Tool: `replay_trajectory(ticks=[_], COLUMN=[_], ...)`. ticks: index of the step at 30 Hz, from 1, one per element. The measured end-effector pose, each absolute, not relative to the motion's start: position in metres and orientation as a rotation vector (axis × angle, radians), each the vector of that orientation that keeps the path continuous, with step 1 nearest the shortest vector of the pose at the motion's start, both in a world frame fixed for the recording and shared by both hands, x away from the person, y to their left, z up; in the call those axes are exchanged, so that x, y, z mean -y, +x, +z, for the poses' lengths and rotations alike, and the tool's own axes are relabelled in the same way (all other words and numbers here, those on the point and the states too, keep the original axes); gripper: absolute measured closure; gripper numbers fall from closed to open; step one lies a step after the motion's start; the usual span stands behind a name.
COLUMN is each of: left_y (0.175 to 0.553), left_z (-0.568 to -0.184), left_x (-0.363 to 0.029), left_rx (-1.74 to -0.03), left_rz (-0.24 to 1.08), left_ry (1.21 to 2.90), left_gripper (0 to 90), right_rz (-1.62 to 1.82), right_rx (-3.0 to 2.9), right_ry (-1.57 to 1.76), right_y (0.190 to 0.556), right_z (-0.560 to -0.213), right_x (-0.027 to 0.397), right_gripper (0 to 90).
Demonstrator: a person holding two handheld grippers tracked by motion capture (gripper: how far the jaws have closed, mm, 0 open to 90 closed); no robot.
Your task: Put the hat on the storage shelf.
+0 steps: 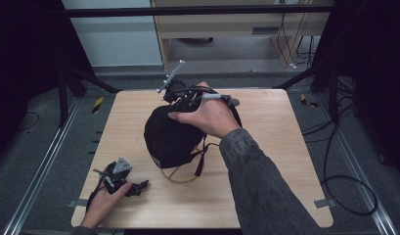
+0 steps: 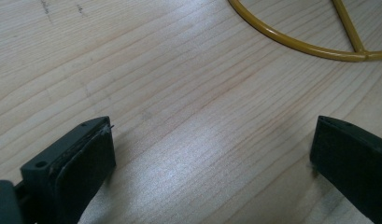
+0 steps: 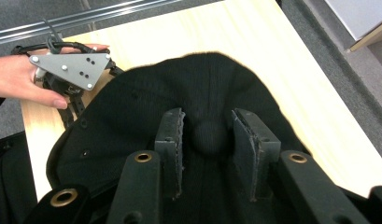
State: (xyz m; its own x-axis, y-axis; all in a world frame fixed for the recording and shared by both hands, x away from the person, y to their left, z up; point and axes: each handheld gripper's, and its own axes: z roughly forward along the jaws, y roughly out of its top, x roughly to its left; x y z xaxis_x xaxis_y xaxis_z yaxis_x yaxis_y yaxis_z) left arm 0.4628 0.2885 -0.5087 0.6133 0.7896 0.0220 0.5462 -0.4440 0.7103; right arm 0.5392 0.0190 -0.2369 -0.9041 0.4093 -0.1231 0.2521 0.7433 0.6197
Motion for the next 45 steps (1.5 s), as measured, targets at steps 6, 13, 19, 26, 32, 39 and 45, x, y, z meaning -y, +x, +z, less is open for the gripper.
replay_trajectory(ticks=[6, 13, 19, 26, 32, 39, 45], left_y=[0.463, 0.463, 0.463, 0.463, 0.463, 0.463, 0.463], left_z=[-0.509, -0.509, -0.509, -0.509, -0.509, -0.509, -0.509], left_x=[-0.289, -0.289, -0.289, -0.289, -0.289, -0.289, -0.289], left_rx=[-1.045, -1.045, -1.045, -1.045, -1.045, -1.045, -1.045], left_rz=[0.464, 0.464, 0.464, 0.464, 0.464, 0.464, 0.464], left_ry=[2.162, 2.162, 2.162, 2.161, 2.161, 2.161, 2.161], left_gripper=[0.0, 0.0, 0.0, 0.0, 0.0, 0.0, 0.0], right_rz=[0.922, 0.926, 0.945, 0.984, 1.016, 1.058, 1.067], right_rx=[-2.689, -2.686, -2.672, -2.647, -2.626, -2.583, -2.553], right_ry=[0.518, 0.519, 0.528, 0.542, 0.558, 0.573, 0.611], right_y=[0.539, 0.538, 0.537, 0.533, 0.529, 0.523, 0.521], right_z=[-0.236, -0.235, -0.232, -0.229, -0.228, -0.226, -0.227], right_x=[-0.017, -0.017, -0.012, -0.006, -0.001, 0.006, 0.015], right_gripper=[64.4, 64.0, 63.1, 59.1, 52.2, 38.6, 26.5])
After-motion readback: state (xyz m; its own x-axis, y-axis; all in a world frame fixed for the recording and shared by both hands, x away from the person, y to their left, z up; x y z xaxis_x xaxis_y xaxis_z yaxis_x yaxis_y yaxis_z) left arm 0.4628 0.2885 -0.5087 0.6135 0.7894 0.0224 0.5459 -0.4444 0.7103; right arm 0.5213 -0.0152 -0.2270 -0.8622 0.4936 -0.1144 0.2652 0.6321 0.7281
